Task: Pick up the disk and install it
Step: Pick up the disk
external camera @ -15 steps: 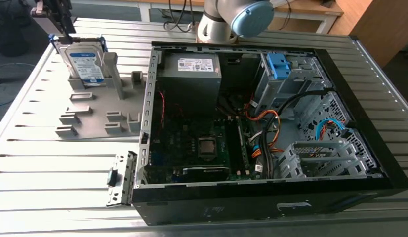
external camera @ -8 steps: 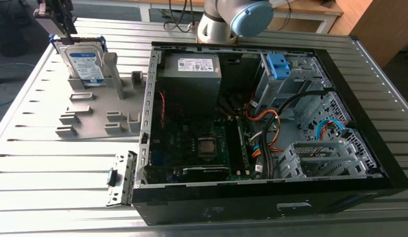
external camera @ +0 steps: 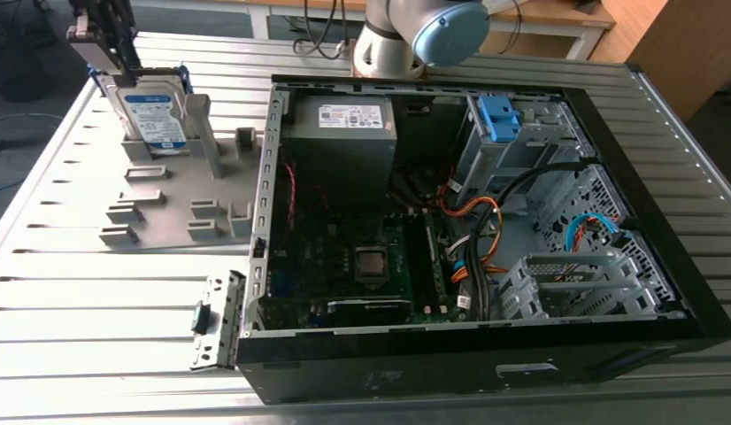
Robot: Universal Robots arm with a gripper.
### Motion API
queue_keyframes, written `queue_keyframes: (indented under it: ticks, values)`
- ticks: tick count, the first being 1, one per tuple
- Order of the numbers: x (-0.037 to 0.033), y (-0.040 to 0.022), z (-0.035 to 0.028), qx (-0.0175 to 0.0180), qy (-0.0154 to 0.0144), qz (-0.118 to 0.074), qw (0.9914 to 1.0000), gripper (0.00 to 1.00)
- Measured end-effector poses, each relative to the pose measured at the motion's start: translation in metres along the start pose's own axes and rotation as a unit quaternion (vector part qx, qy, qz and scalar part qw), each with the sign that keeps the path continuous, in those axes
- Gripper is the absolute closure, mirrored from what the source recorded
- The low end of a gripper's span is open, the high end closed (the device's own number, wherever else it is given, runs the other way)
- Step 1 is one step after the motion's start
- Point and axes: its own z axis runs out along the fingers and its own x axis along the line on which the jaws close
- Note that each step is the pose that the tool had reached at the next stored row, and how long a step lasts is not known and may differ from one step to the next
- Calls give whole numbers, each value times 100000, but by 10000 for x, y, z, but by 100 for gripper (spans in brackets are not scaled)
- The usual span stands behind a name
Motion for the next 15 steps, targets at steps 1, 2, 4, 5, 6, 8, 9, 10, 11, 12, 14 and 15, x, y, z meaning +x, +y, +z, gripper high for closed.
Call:
queue_keyframes:
  ticks: [1,2,4,5,6,8,9,10,11,12,14,15]
  values:
    - [1,0,18,0,9,-1,100000,53]
    - [1,-1,36,-5,18,-1,100000,53]
    - [3,-1,74,-4,20,2,100000,53]
    - [3,-1,92,-2,18,1,100000,53]
    - [3,1,110,-3,19,3,100000,53]
    - [4,7,146,-5,19,1,100000,53]
    - [4,11,164,-4,19,3,100000,53]
    - [5,15,183,-12,20,3,100000,53]
    - [6,16,200,-11,21,2,100000,53]
    - [6,15,213,-7,20,-1,100000,53]
    - [7,15,230,-5,19,-2,100000,53]
    - [7,15,230,-19,23,-1,100000,53]
